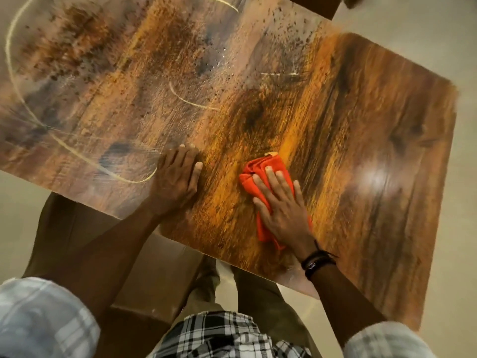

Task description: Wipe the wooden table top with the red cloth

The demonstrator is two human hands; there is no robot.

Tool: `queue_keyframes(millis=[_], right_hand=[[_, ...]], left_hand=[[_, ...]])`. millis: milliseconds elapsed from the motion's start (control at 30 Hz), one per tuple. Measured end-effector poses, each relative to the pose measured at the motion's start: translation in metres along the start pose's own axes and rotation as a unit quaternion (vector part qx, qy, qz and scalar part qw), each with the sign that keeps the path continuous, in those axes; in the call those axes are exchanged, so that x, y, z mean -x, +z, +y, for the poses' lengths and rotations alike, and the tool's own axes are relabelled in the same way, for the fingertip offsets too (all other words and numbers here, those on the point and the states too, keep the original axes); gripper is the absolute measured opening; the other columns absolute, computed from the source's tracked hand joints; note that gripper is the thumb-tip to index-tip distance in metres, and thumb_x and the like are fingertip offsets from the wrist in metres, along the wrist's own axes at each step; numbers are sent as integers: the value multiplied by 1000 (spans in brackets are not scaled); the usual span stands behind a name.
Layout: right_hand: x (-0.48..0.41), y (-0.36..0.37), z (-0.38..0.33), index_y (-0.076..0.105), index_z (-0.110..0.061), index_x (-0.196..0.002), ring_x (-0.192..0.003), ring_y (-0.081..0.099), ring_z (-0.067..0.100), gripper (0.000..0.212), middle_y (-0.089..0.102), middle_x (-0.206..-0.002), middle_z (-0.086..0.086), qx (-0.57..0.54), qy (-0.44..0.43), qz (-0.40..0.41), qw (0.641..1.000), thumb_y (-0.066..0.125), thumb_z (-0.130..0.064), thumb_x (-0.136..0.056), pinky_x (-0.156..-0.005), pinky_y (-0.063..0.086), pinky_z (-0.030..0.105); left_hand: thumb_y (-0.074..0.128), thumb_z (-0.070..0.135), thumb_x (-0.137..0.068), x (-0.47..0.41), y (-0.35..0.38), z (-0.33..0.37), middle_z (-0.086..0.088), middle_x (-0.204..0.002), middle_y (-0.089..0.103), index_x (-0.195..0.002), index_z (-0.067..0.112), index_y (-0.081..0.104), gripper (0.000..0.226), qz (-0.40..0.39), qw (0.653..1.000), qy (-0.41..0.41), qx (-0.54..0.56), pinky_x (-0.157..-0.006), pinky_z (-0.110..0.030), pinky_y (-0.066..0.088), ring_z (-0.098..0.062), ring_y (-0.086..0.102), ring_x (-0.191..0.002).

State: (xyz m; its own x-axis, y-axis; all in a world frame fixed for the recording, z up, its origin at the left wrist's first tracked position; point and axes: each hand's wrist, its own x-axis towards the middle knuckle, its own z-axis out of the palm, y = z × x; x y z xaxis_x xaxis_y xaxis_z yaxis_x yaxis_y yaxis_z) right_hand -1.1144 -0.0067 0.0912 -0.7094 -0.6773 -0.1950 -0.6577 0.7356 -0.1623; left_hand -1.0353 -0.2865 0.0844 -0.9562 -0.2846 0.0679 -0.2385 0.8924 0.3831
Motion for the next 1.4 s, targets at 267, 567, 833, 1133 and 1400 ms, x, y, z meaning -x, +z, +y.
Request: queue_keyframes(millis=[267,567,833,1133,1400], right_hand=[[-96,-38,68,7,-37,-157,-155,0,19,68,0,-168,-4,-38,124,5,992,6,-62,-94,-122,3,55],[-261,-70,114,6,-34,-158,-155,-4,22,58,-4,-168,-1,-44,148,28,988,22,-51,-105,-122,-1,58],[-323,-78,97,1,-34,-158,-154,-10,22,58,-10,-168,0,-44,94,3,995,17,-52,-106,-121,-9,58],[-183,-39,22,17,-35,-158,-155,3,18,58,9,-168,-3,-28,-108,-6,994,17,-52,-102,-123,2,54],[-161,-52,109,16,-40,-157,-155,3,15,58,7,-167,-8,-19,25,13,999,21,-57,-102,-123,4,52]], left_hand=[[28,45,-102,-126,30,56,-18,-138,46,-138,7,43,54,-16,995,-102,14,-108,-54,29,-38,42,-127],[39,38,-104,-131,46,57,-12,-157,31,-149,10,34,53,29,997,-75,-3,-120,-55,13,-32,20,-149],[32,41,-105,-134,46,55,-9,-162,23,-153,12,27,56,21,997,-70,-12,-122,-54,9,-26,11,-153],[25,47,-103,-133,43,55,-12,-162,22,-154,7,22,65,39,997,-62,-6,-122,-54,10,-27,12,-153],[25,50,-102,-134,44,55,-11,-163,20,-155,9,20,66,24,997,-68,-6,-123,-53,6,-27,8,-153]])
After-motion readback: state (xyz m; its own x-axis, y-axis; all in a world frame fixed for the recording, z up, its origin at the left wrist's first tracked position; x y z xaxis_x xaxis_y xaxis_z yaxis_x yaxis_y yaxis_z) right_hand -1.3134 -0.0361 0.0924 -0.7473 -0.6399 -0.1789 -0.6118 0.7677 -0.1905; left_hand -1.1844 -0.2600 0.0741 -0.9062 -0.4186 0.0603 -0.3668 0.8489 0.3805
